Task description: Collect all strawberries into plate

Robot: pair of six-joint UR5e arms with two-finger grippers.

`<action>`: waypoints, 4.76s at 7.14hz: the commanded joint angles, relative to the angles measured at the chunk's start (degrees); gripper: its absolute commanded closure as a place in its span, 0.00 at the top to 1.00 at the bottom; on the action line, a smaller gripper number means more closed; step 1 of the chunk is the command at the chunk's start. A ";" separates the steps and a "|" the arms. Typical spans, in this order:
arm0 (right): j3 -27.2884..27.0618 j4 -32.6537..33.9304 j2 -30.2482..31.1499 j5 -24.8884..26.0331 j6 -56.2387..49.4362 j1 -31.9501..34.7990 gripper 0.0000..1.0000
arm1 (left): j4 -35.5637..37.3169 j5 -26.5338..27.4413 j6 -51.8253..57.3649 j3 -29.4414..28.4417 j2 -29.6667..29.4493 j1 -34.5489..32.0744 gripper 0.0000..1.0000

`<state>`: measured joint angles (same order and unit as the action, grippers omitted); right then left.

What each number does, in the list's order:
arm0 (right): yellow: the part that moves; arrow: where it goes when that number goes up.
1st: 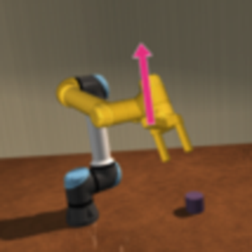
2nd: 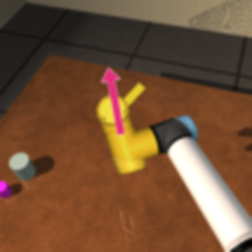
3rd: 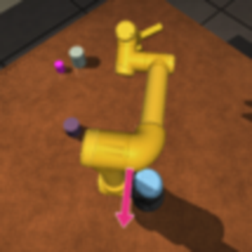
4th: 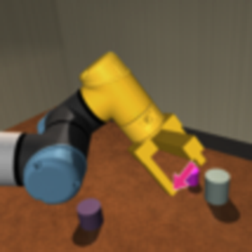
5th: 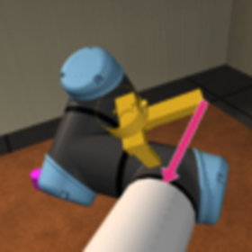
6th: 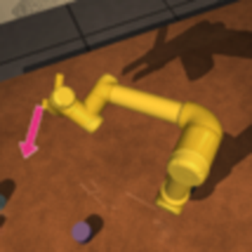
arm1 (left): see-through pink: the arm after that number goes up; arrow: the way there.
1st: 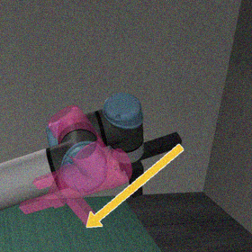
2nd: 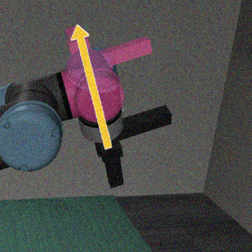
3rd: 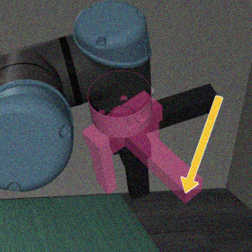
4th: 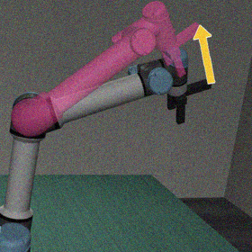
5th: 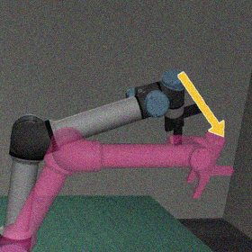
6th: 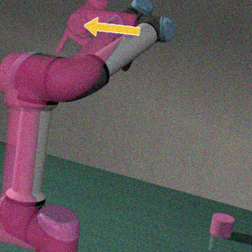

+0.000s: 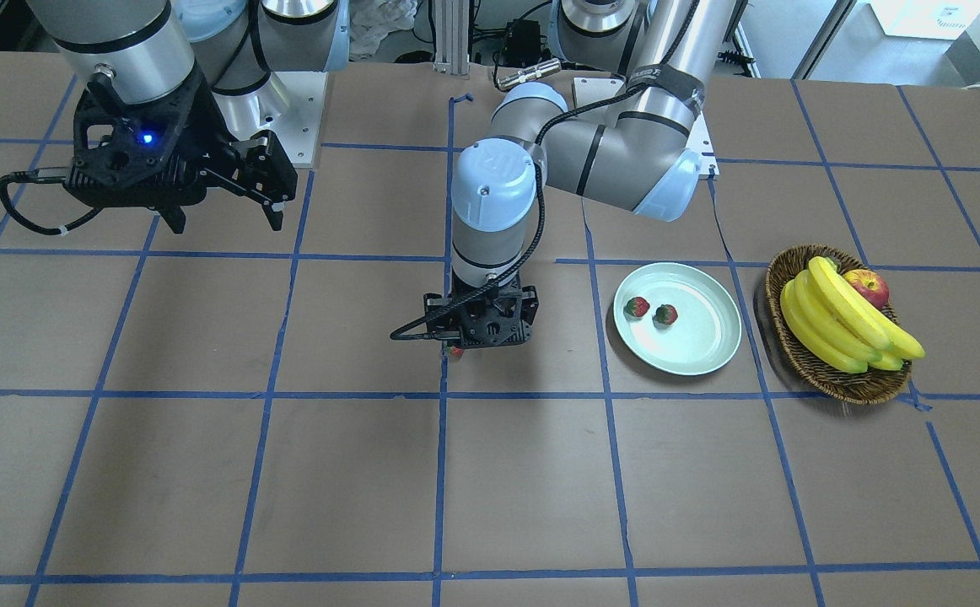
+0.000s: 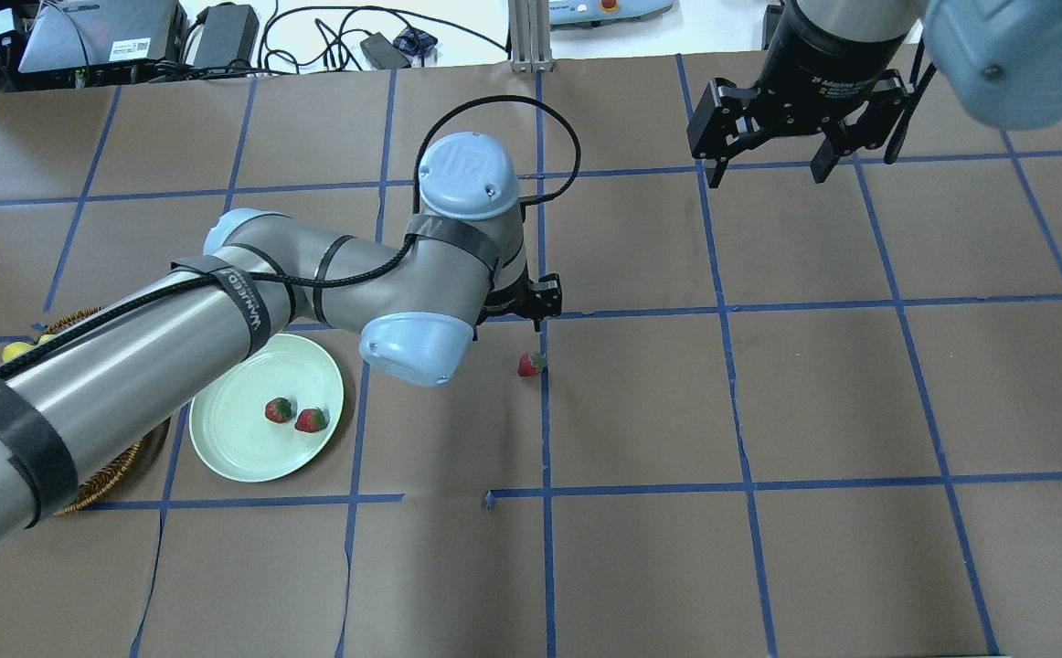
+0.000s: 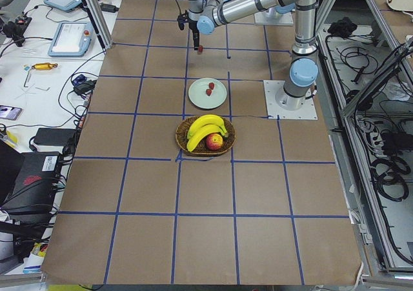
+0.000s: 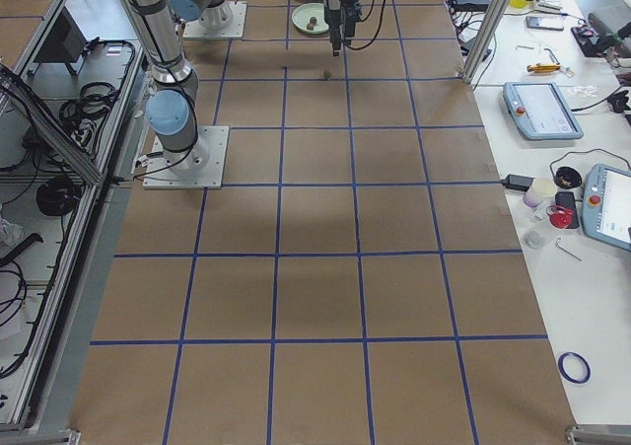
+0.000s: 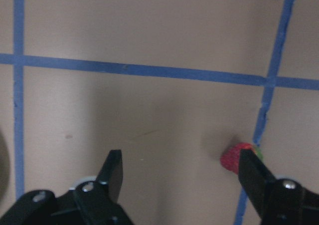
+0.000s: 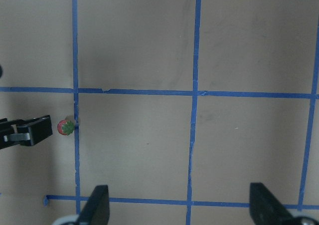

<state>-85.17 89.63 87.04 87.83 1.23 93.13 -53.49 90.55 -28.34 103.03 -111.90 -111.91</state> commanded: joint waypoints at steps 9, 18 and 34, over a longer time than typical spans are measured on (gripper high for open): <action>-0.26 0.02 0.06 0.06 0.00 0.03 1.00 | 4.62 0.51 -1.37 -0.20 -6.23 -2.52 0.15; -0.17 0.02 -0.02 0.15 0.00 -0.05 1.00 | -5.69 11.58 47.61 17.43 13.71 29.51 0.05; -0.26 3.25 0.06 0.85 -0.27 -0.05 1.00 | -31.68 0.68 25.44 -15.14 21.72 19.89 1.00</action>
<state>-85.45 90.87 87.10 88.50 1.09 93.08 -85.29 91.30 -3.40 88.05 -90.40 -92.91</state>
